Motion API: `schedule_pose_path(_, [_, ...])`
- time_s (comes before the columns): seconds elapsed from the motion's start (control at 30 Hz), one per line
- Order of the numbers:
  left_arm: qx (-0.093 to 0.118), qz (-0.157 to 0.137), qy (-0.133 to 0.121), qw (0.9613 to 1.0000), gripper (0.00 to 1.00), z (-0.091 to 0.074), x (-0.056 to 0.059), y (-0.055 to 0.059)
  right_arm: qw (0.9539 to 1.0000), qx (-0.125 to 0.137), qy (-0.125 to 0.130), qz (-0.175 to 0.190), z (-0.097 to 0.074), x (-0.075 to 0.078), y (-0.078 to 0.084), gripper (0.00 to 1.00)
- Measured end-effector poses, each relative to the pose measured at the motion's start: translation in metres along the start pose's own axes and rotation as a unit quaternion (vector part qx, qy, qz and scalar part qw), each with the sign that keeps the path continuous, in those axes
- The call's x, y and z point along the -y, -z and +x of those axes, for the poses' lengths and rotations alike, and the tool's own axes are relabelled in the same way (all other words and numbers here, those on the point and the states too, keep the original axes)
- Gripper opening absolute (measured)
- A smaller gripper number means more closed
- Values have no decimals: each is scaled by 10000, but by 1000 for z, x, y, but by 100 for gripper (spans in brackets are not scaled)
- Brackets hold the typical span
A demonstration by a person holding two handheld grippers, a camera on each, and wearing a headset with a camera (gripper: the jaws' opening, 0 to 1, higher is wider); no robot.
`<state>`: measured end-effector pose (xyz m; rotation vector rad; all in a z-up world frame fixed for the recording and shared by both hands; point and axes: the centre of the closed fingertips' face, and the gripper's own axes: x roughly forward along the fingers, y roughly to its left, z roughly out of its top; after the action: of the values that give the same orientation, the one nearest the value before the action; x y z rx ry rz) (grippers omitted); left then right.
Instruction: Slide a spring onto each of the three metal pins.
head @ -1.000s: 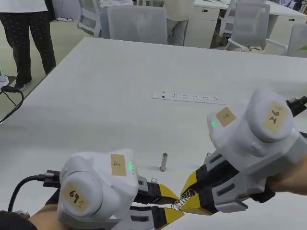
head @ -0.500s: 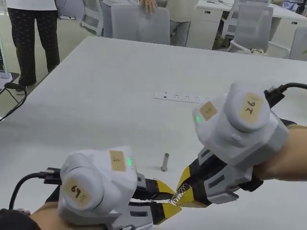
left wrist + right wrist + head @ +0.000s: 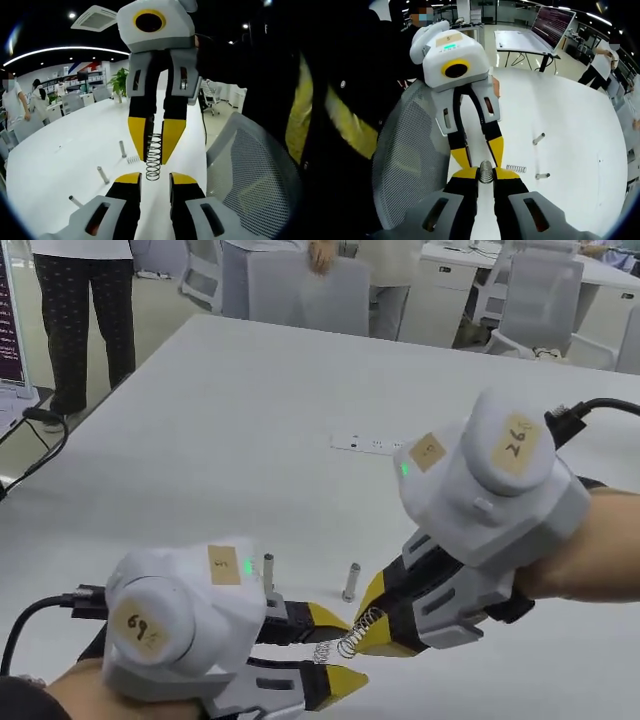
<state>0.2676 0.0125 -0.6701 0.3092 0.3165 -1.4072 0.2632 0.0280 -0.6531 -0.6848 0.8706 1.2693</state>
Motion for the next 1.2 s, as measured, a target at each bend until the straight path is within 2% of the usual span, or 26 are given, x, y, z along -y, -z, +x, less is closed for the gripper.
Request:
schedule_pose_path(0.23, [125, -240, -208, 9994, 25, -11, -11, 2, 10000, 3, 73, -23, 0, 8, -3, 8])
schedule_pose_path(0.57, [215, -389, -517, 9977, 33, -28, -19, 7, 9999, 31, 136, -10, 0, 16, -5, 8])
schedule_pose_path(0.87, [399, -602, -1029, 9921, 40, -53, -34, 13, 9997, 28, 222, -5, 1, 26, -7, 8])
schedule_pose_path(1.0, [343, -721, -1196, 9896, 44, -61, -39, 24, 9996, 68, 272, 2, 2, 30, -10, 8])
schedule_pose_path(1.2, [333, -817, -1408, 9861, 48, -74, -43, 31, 9994, 69, 336, -23, 5, 36, -14, 8])
